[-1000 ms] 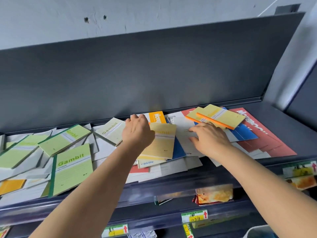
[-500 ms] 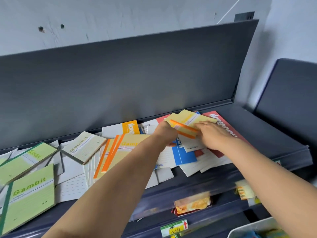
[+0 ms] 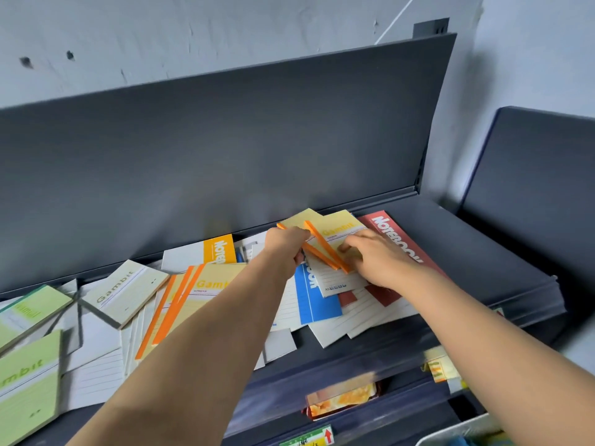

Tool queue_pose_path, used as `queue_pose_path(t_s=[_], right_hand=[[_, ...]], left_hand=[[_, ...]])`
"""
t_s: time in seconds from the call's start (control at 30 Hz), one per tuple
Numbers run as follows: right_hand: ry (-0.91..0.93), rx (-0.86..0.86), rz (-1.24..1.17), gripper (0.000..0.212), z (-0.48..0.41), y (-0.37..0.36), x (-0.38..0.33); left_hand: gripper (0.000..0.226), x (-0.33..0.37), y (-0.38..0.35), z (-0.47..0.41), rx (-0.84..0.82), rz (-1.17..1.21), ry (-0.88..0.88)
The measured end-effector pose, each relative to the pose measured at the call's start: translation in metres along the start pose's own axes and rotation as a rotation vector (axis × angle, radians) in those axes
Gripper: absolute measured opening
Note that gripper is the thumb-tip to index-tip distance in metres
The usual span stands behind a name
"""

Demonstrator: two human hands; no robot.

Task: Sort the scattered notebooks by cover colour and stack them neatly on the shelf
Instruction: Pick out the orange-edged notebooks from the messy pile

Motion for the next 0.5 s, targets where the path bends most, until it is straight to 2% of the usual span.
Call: queue_pose_path(t_s=[0.1, 0.17, 0.23, 0.3, 0.37, 0.43, 0.5], right_hand=[[0.032, 0.011, 0.014, 0.038, 0.004, -0.001, 0.004], [0.053, 0.036, 0.004, 0.037, 0.007, 0.001, 0.004], [0.072, 0.074, -0.018, 0.036, 0.009, 0.003, 0.004], [0.06, 0.127, -0.076, 0.039, 0.01, 0.005, 0.002], [0.021, 0.178, -0.13, 0.052, 0.01, 0.007, -0.006], [0.019, 0.183, -0.143, 0.065, 0.01, 0.009, -0.024], [0.061, 0.155, -0.186, 0.066, 0.009, 0.009, -0.05]], left_hand=[[0.015, -0.006, -0.012, -0.007, 0.046, -0.161, -0.115], [0.023, -0.008, -0.019, -0.008, 0.129, -0.239, -0.183], [0.038, -0.007, -0.022, -0.006, 0.17, -0.221, -0.21], [0.046, -0.002, -0.018, -0.004, 0.132, -0.169, -0.213], [0.04, 0.005, -0.005, 0.002, 0.107, -0.145, -0.231], [0.019, 0.009, 0.017, 0.012, 0.123, -0.17, -0.268], [0.015, 0.01, 0.046, 0.021, 0.14, -0.22, -0.278]])
Point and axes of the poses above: each hand's wrist, its own z-axis away from the middle knuckle, its own y-axis out of the back of the hand, x = y × z, the point moved 1 cm from there along -z, towards the middle knuckle, and after that the axes turned 12 degrees about y, right-handed, at the moved point
